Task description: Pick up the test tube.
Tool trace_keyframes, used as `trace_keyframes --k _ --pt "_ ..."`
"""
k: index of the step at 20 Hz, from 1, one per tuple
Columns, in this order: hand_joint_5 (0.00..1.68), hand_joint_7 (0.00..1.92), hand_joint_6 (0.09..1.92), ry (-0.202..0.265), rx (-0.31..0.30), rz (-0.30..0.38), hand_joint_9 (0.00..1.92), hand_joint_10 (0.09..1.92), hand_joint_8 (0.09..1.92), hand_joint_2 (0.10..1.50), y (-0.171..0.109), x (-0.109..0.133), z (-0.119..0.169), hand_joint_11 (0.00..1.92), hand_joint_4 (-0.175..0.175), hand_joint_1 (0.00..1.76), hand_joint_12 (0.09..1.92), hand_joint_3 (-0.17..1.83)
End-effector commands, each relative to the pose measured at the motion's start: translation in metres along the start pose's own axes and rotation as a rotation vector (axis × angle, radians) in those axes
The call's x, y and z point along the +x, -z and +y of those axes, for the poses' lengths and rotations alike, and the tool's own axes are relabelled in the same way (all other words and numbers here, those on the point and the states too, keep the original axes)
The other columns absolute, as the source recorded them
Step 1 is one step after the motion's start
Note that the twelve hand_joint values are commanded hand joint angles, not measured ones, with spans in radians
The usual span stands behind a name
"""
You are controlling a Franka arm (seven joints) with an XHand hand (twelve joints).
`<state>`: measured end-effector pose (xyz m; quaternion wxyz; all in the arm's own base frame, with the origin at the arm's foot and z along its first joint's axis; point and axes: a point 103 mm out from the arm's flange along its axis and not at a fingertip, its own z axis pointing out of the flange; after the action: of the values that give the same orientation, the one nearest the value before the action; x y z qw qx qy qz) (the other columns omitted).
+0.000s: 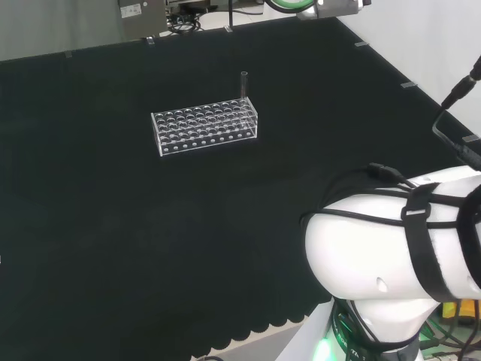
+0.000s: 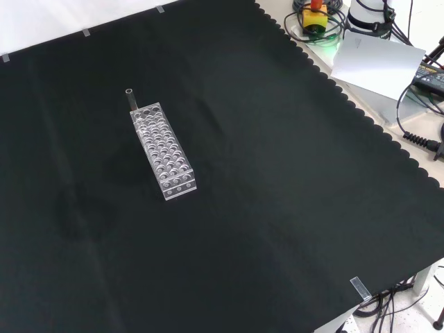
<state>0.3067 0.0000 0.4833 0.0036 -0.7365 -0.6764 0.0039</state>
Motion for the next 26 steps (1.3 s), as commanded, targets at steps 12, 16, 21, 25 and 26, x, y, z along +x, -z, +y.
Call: trace_keyframes --k 12,16,21,25,26 --pt "0.02 0.00 0.09 0.017 0.055 -0.014 0.00 0.49 0.45 0.86 -0.010 -0.001 0.039 0.00 -0.092 0.51 1.20 0.34" --pt "0.05 0.00 0.09 0.007 0.093 -0.025 0.00 0.58 0.59 0.87 -0.022 -0.008 0.068 0.00 -0.094 0.53 1.27 0.31" --pt "0.13 0.00 0.09 -0.004 0.135 -0.019 0.00 0.76 0.80 0.88 -0.044 -0.016 0.102 0.00 -0.107 0.58 1.39 0.30" --pt "0.17 0.03 0.09 -0.011 0.169 -0.016 0.00 0.86 0.86 0.88 -0.064 -0.022 0.125 0.00 -0.115 0.60 1.45 0.30" --pt "0.18 0.05 0.09 -0.011 0.182 -0.015 0.00 0.89 0.87 0.88 -0.070 -0.024 0.132 0.00 -0.117 0.61 1.46 0.30"
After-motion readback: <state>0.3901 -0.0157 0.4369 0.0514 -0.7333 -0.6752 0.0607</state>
